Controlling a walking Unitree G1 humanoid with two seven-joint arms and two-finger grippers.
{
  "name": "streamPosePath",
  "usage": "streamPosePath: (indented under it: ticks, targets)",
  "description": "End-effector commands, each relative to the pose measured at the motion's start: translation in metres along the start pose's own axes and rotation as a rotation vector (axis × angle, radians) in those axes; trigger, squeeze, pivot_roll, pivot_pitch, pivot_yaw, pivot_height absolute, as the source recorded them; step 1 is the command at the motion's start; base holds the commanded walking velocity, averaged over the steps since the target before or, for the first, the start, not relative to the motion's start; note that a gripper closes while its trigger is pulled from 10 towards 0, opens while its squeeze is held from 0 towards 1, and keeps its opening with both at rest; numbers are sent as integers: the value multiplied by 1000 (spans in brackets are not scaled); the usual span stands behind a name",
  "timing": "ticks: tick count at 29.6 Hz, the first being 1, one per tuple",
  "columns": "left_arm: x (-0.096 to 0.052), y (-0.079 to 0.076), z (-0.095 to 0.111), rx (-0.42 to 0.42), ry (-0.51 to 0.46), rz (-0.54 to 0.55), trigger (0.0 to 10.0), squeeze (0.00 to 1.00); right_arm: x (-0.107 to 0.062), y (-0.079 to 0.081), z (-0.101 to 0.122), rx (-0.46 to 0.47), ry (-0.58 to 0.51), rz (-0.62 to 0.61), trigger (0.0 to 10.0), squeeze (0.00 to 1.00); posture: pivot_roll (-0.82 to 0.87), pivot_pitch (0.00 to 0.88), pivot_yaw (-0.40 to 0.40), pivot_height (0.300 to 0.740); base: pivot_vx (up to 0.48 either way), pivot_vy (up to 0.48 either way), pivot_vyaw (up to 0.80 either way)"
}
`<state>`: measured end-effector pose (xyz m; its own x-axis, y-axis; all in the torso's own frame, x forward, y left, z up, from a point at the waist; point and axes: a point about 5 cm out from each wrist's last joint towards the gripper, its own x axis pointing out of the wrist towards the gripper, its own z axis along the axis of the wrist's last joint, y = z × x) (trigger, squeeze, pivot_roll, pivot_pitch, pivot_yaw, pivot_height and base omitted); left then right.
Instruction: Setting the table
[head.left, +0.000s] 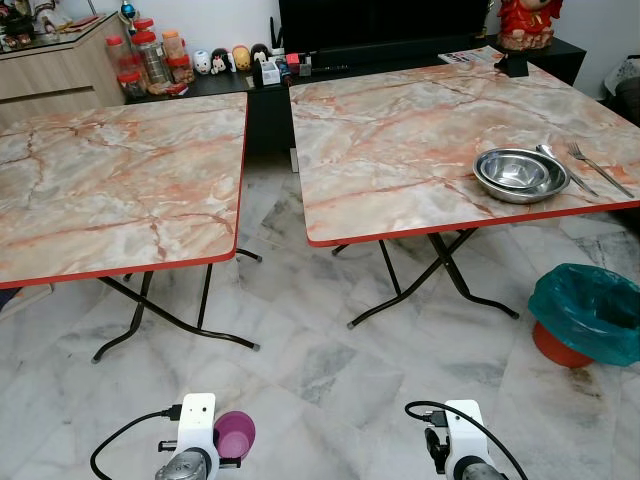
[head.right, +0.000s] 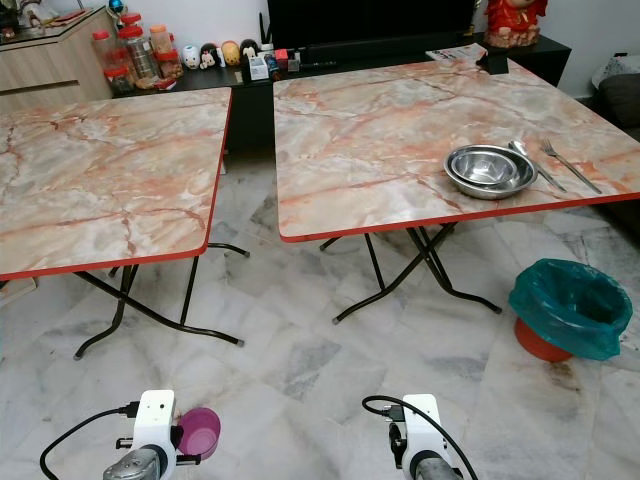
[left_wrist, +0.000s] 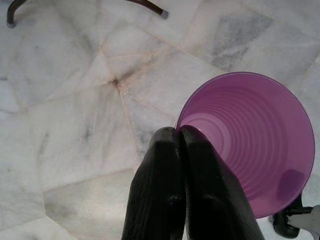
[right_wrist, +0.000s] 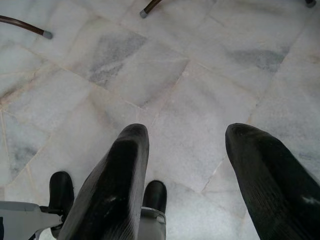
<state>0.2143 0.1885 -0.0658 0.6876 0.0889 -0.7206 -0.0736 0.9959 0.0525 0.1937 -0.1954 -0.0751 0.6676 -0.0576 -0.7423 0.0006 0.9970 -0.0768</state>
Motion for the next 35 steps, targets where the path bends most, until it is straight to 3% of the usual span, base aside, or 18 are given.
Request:
streamPosePath:
  ticks: [1,7,35]
  targets:
    - [-1,7,-6,-9,29,30,10000,0,0,4,-1,-10,2,10,10000,0,-105,3,67,740,0,0,0]
    - [-3,12,-13,20,53,54,10000,0,-2,5,-7,-30,18,7,10000,0,-114,0,71,740,0,-95,290]
    - [-4,9,-16,5,58,48,10000,0,-2,-1,-7,-18,25,-28,10000,0,-117,3,64,740,247,-322,62]
